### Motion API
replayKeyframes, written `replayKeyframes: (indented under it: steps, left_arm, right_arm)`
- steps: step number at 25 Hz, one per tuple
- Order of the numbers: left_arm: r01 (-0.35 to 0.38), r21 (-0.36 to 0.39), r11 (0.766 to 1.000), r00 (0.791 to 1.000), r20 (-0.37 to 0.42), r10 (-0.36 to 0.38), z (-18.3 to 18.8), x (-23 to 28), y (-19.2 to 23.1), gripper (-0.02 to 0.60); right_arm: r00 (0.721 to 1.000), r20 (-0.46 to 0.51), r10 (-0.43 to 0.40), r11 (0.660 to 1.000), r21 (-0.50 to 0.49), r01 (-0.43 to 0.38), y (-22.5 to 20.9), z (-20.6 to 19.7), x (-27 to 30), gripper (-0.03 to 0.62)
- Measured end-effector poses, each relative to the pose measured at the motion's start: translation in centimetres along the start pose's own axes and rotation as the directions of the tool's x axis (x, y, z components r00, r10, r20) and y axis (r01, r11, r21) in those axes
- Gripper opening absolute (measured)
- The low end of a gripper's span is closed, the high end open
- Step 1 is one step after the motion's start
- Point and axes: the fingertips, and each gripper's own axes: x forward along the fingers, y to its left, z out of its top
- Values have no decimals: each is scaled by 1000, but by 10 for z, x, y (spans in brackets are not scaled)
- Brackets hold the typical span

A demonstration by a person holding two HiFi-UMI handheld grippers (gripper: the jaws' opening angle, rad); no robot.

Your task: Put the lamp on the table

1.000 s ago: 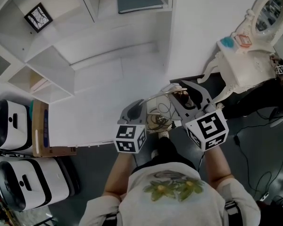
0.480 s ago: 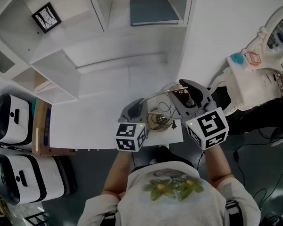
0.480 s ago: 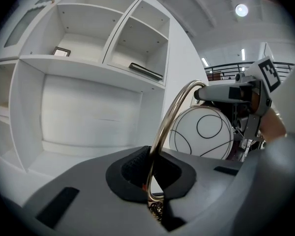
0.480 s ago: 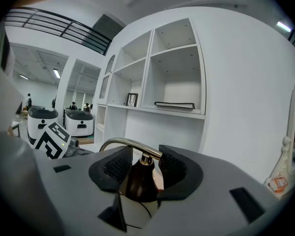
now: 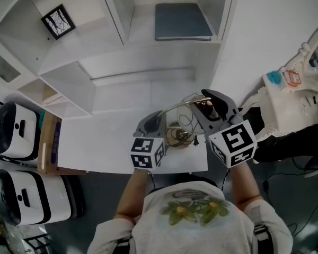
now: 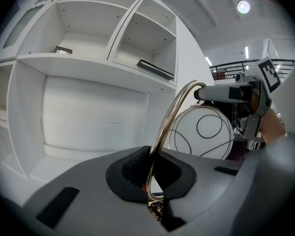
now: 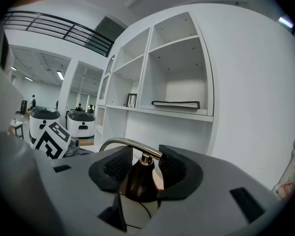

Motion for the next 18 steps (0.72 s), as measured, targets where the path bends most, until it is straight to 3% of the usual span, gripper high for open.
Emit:
replayKeyframes:
  steps: [18]
  left_arm:
    - [-49, -19, 999, 999, -3, 48, 14, 41, 31, 28]
  right_arm:
    - [999, -3, 48, 999, -3, -48, -30, 0, 51, 184]
